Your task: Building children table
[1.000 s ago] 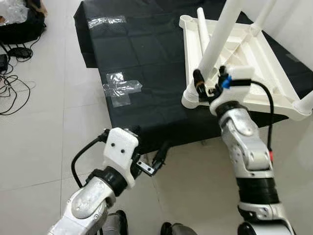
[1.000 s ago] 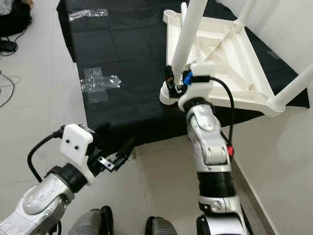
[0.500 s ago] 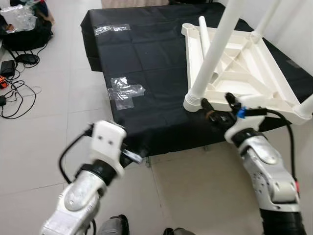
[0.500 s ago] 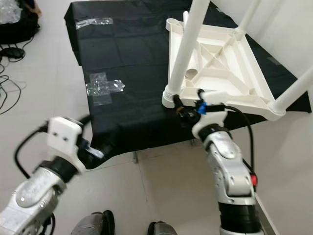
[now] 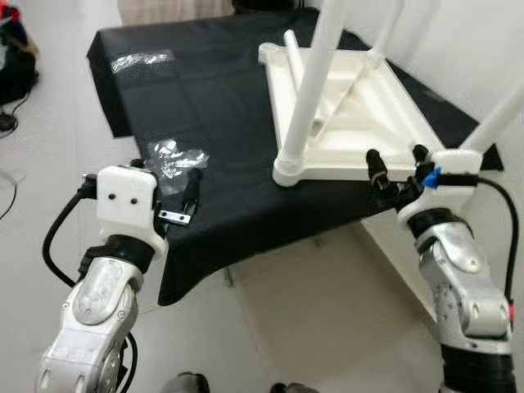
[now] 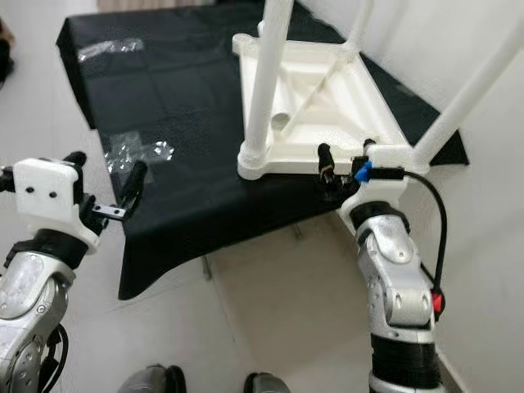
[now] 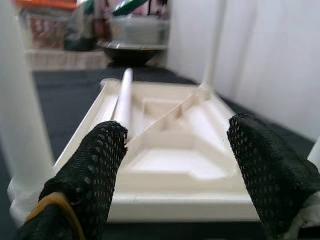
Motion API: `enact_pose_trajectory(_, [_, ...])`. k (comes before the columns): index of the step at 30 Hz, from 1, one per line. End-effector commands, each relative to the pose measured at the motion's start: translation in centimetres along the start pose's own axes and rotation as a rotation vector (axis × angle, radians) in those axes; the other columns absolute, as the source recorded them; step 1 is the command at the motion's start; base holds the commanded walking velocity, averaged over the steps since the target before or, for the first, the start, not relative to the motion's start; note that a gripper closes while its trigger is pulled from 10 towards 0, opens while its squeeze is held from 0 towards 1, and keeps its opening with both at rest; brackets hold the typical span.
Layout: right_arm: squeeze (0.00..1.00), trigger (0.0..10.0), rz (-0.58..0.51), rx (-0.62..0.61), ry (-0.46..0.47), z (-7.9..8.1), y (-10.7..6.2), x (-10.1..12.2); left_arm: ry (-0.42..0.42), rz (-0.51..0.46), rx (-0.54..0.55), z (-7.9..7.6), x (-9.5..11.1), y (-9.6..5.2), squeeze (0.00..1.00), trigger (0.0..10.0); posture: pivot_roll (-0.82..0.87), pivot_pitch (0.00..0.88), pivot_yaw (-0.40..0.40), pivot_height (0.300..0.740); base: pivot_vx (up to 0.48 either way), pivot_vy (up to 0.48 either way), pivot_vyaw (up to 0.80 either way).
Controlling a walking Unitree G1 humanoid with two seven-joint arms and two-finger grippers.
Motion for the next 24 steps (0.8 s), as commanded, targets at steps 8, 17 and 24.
enact_pose_trajectory(8, [0.00, 10.0, -0.022, -0.051, -0.009, -1.1, 0.3, 0.7, 0.026, -0.016, 0.021, 0.6, 0.3, 0.2, 0.00, 10.0, 0.06, 0.140, -0.072, 0.740, 0.333, 0.000, 0.00])
enact_pose_trajectory(17, [0.00, 10.0, -0.020, -0.068, -0.001, -1.4, 0.7, 0.6, 0.024, 0.000, 0.058, 1.2, -0.1, 0.4, 0.00, 10.0, 0.06, 0.137, -0.071, 0.740, 0.178, 0.000, 0.00])
enact_pose_trajectory(24, [0.00, 10.0, -0.018, -0.081, 0.013, -1.8, 0.9, 0.5, 0.024, 0.003, 0.071, 1.5, -0.2, 0.5, 0.00, 10.0, 0.06, 0.136, -0.072, 0.740, 0.000, 0.000, 0.00])
Point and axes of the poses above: a point about 5 cm out from each wrist's last joint towards the gripper, its own y axis pointing out of the wrist towards the gripper, its own x axis along the axis of the wrist's last joint, z = x × y, the point moved 5 cm from there along y, pointing out of the wrist towards the gripper, and after that the axes turned 9 degrees about y, right-handed, at the moved point
